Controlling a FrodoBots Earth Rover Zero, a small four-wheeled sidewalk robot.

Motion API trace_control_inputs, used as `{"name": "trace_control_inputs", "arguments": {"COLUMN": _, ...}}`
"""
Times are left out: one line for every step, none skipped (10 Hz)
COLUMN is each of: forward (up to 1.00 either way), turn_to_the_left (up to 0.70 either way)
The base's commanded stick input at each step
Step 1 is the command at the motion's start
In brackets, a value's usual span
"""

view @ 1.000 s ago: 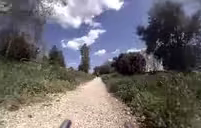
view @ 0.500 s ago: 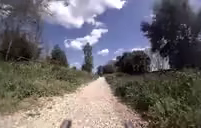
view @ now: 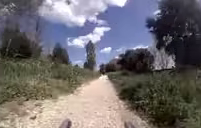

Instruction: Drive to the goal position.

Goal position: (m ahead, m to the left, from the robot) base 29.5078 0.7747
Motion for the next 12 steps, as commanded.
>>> {"name": "trace_control_inputs", "arguments": {"forward": 0.78, "turn_to_the_left": -0.09}}
{"name": "trace_control_inputs", "arguments": {"forward": 0.76, "turn_to_the_left": -0.38}}
{"name": "trace_control_inputs", "arguments": {"forward": 0.76, "turn_to_the_left": -0.38}}
{"name": "trace_control_inputs", "arguments": {"forward": 0.76, "turn_to_the_left": 0.0}}
{"name": "trace_control_inputs", "arguments": {"forward": 0.76, "turn_to_the_left": 0.0}}
{"name": "trace_control_inputs", "arguments": {"forward": 0.76, "turn_to_the_left": -0.36}}
{"name": "trace_control_inputs", "arguments": {"forward": 0.76, "turn_to_the_left": 0.0}}
{"name": "trace_control_inputs", "arguments": {"forward": 0.76, "turn_to_the_left": 0.0}}
{"name": "trace_control_inputs", "arguments": {"forward": 0.76, "turn_to_the_left": 0.0}}
{"name": "trace_control_inputs", "arguments": {"forward": 0.76, "turn_to_the_left": -0.29}}
{"name": "trace_control_inputs", "arguments": {"forward": 0.76, "turn_to_the_left": -0.06}}
{"name": "trace_control_inputs", "arguments": {"forward": 0.76, "turn_to_the_left": 0.0}}
